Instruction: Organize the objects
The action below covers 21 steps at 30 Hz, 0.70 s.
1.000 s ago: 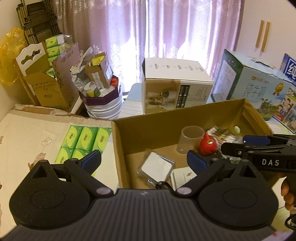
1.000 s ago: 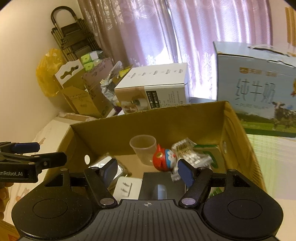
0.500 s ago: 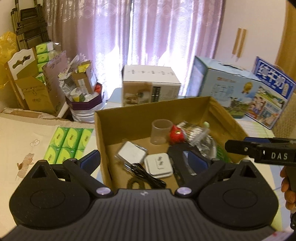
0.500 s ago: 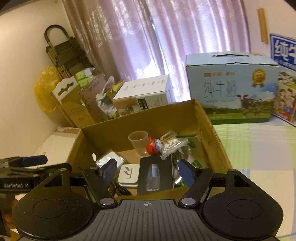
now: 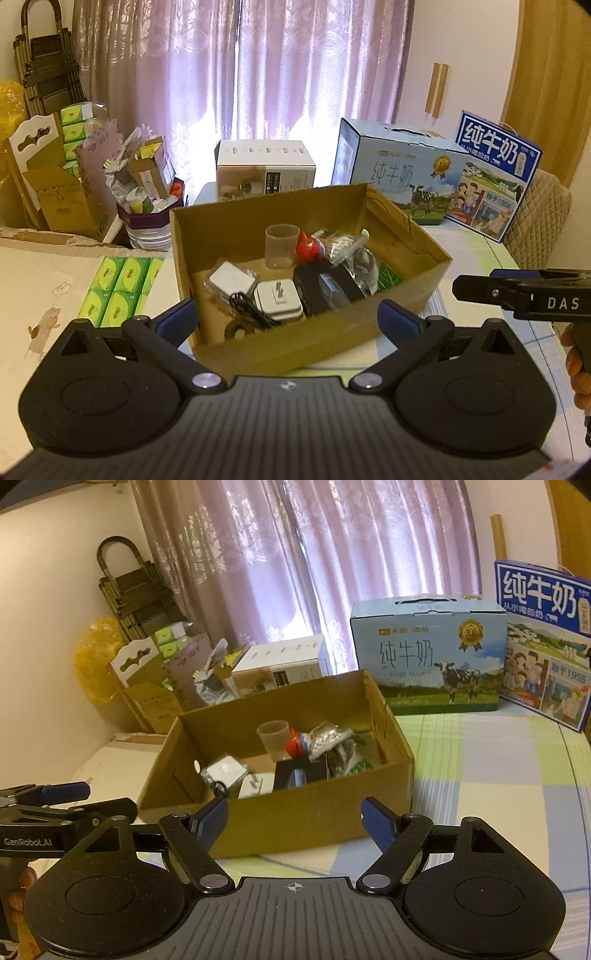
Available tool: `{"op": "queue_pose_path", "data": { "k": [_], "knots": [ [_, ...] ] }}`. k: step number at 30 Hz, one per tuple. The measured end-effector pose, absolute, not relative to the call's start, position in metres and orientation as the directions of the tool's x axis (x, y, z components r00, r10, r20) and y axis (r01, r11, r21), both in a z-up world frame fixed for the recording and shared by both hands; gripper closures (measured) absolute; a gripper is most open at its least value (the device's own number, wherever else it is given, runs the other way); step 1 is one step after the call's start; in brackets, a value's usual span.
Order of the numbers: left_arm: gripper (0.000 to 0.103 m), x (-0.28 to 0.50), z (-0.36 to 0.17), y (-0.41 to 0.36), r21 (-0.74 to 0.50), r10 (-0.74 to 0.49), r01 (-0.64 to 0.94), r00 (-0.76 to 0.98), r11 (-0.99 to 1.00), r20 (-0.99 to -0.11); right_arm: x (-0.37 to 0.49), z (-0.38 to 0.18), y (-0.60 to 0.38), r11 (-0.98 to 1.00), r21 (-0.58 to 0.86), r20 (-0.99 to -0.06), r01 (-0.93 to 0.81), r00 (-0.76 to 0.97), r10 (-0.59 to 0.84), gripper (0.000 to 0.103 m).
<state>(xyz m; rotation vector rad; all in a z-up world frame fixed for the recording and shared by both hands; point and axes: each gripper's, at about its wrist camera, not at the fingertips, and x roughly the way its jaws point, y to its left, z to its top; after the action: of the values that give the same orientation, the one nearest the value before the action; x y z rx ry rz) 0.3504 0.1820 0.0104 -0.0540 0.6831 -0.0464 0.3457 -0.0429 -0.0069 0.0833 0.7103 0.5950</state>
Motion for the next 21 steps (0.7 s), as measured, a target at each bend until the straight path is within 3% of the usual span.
{"op": "queue_pose_path", "data": {
  "k": [21],
  "knots": [
    [0.001,0.207,0.020,0.102,-0.071,0.007,-0.070,0.762,0.995,-0.647,0.232,0.004,-0.139,0.772,0.317,-0.589,-0.552,0.523,0.616,0.026]
  ]
}}
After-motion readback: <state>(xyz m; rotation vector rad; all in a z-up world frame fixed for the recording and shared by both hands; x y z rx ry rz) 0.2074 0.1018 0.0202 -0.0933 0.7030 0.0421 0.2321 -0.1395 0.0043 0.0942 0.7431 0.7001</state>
